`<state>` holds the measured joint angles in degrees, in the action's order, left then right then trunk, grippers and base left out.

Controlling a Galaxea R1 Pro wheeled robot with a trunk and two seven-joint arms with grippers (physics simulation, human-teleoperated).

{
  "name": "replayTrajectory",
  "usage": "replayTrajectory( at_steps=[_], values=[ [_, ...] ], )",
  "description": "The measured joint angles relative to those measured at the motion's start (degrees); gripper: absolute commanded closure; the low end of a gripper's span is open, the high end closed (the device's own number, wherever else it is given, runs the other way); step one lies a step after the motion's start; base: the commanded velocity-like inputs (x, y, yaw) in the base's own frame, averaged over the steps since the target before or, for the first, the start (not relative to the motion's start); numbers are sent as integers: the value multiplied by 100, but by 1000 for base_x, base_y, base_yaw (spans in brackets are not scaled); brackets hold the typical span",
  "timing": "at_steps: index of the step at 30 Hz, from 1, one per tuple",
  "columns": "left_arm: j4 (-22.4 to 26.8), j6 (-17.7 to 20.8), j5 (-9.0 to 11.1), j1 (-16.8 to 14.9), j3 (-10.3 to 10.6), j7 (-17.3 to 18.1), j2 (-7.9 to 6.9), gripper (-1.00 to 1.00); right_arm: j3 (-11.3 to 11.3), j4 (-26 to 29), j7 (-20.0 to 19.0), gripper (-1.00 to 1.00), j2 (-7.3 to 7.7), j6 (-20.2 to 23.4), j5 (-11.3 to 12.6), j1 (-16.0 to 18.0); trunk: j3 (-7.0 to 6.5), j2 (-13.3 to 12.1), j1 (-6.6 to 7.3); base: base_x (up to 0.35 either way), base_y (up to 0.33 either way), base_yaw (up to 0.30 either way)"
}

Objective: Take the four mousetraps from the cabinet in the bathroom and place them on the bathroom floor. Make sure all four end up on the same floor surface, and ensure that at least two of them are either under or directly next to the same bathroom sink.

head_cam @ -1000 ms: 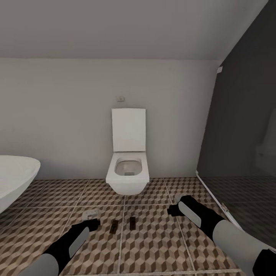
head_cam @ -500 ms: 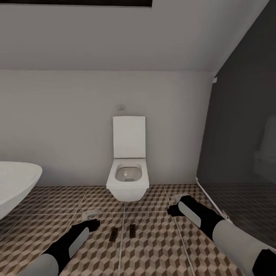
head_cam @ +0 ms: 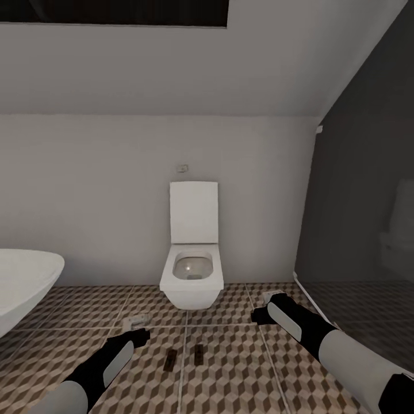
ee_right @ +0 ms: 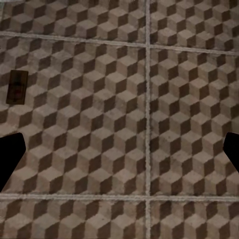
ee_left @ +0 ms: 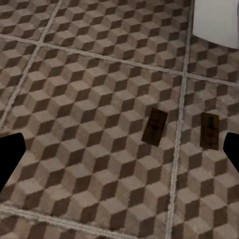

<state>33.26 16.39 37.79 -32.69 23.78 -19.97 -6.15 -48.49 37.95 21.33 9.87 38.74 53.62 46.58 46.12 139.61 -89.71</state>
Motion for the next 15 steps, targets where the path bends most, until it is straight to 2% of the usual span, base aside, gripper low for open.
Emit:
replayTrajectory(
  at_steps=[10,15],
  values=[
    [0,0,0,3,0,-12,0,-100,0,-8,1,-100,0,-34,0,-1,-180,-401,220,0,0,0],
    [-11,-5,1,2,0,-17,4,-100,-6,-21,0,-100,-1,-360,0,-5,-269,-602,330,0,0,0]
  ],
)
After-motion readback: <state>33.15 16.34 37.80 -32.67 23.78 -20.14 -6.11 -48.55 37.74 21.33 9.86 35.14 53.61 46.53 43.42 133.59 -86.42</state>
